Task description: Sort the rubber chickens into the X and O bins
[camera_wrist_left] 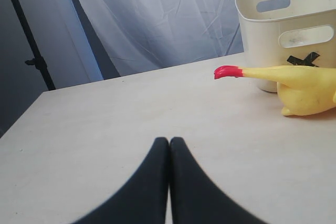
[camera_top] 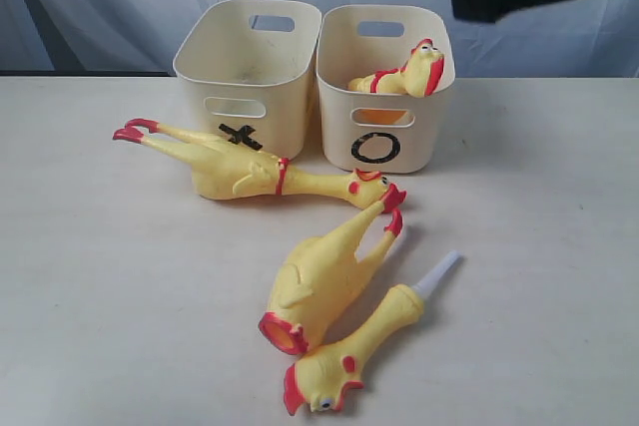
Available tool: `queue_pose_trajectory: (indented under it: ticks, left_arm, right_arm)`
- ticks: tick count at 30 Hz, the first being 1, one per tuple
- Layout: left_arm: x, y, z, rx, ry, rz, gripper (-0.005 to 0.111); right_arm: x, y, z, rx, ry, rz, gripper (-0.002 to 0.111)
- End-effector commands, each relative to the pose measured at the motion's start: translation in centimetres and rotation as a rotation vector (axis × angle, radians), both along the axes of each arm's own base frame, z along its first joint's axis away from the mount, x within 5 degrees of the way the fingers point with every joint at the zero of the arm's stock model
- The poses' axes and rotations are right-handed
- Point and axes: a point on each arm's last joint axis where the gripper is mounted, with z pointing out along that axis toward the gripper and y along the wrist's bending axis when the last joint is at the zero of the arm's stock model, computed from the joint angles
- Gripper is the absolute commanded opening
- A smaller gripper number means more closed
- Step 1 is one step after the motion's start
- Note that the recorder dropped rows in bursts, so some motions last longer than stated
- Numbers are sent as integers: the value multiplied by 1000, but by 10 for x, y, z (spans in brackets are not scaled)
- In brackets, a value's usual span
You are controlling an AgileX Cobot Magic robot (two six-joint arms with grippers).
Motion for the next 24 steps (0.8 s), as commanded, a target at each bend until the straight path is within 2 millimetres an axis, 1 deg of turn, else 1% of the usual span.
queue_pose_trajectory:
  ticks: [1, 5, 7, 9, 14, 15, 17, 19, 20, 22, 24]
  left_arm:
    - [0, 0, 0, -4, -7, -8, 0]
    - [0, 0, 0, -4, -7, -8, 0]
    - [0, 0, 0, -4, -7, -8, 0]
    - [0, 0, 0, -2, -7, -8, 0]
    - [0, 0, 0, -2, -7, -8, 0]
    - [0, 0, 0, -2, -7, -8, 0]
    - [0, 0, 0, -2, -9, -8, 0]
    - [0, 0, 4, -10, -60, -7, 0]
    - [1, -1, 7, -85, -94, -8, 0]
    - [1, -3, 13, -395, -143, -4, 0]
    - [1, -2, 16, -530, -179, 2, 0]
  right_arm:
    - [-19, -8, -6, -116, 108, 45, 62]
    - [-31, -17, -13, -171, 254, 14, 62]
    - [-37, -25, -18, -206, 349, -43, 62]
    - [-45, -32, -18, -204, 407, -93, 62]
    - [-66, -47, -12, -193, 436, -152, 62]
    - [-75, -52, -10, -189, 448, -162, 62]
    - [-89, -59, -7, -178, 464, -169, 58]
    - [-101, -65, -3, -161, 453, -171, 47]
    - [-108, -68, -1, -150, 441, -166, 40]
    - [-123, -75, 2, -145, 425, -160, 32]
    - [-134, -81, 4, -127, 414, -163, 27]
